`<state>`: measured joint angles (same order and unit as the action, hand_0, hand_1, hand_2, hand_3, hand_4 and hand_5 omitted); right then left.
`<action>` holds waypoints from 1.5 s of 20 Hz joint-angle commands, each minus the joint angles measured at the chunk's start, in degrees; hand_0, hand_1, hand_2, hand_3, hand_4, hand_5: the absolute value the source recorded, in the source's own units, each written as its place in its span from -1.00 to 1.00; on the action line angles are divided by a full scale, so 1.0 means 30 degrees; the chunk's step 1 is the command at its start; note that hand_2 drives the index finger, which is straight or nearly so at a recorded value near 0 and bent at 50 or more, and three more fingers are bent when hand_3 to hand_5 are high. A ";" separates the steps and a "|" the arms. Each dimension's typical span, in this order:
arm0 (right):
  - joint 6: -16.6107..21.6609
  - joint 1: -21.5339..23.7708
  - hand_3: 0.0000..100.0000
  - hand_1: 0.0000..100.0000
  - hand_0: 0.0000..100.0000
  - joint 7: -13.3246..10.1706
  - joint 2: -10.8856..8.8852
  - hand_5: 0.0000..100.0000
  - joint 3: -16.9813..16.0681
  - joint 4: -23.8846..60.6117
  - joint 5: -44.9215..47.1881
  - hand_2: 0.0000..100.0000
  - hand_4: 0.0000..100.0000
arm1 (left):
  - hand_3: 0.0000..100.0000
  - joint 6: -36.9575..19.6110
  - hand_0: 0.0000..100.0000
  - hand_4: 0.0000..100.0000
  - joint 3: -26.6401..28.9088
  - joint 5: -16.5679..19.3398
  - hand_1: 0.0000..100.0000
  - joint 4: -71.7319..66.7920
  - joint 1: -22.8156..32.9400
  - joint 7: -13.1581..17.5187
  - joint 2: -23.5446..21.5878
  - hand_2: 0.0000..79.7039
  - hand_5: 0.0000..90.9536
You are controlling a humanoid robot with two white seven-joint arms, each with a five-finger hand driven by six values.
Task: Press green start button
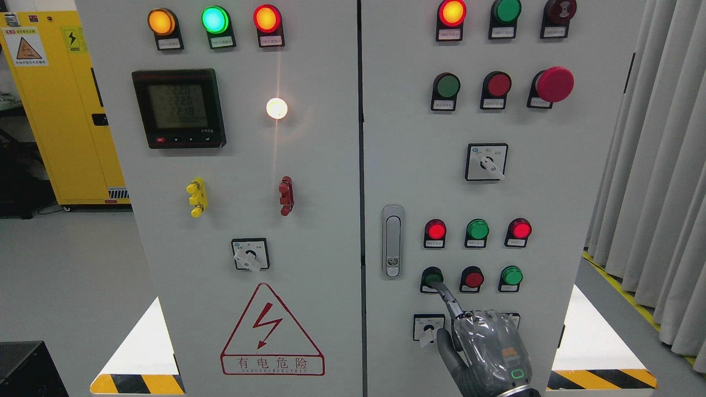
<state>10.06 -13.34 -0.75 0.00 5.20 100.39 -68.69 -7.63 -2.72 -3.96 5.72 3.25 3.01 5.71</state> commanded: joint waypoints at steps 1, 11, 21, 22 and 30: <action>0.0044 0.0112 0.87 0.81 0.60 -0.0129 0.0145 1.00 0.0026 0.0140 0.0045 -1.00 0.99 | -1.00 -0.0005 -0.76 -1.00 0.0000 0.0000 0.11 0.0025 0.0000 -0.0006 0.0000 -1.00 -1.00; 0.0307 0.0668 0.88 0.80 0.67 -0.0393 0.0233 1.00 0.0434 0.2014 0.0513 -1.00 0.99 | -1.00 -0.0005 -0.76 -1.00 0.0000 0.0000 0.11 -0.0004 0.0000 -0.0006 0.0000 -1.00 -1.00; 0.0249 0.2044 0.69 0.67 0.64 -0.0833 0.0146 0.78 0.1579 0.2719 0.8704 -1.00 0.81 | -1.00 -0.0005 -0.76 -1.00 0.0000 0.0000 0.11 -0.0003 0.0000 -0.0006 0.0000 -1.00 -1.00; 0.0278 0.2278 0.32 0.62 0.56 -0.0833 0.0146 0.60 0.1608 0.2719 1.0109 -1.00 0.51 | -1.00 -0.0005 -0.76 -1.00 0.0000 0.0000 0.11 -0.0004 0.0000 -0.0006 0.0000 -1.00 -1.00; -0.0334 0.3686 -0.99 0.37 0.44 -0.0569 0.0058 -0.91 0.2165 0.4298 2.0103 -1.00 -0.93 | -1.00 -0.0005 -0.76 -1.00 0.0000 0.0000 0.11 -0.0004 0.0000 -0.0006 0.0000 -1.00 -1.00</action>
<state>9.91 -4.56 -2.70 0.00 9.67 108.88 -26.39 -7.63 -2.72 -3.96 5.73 3.25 3.01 5.71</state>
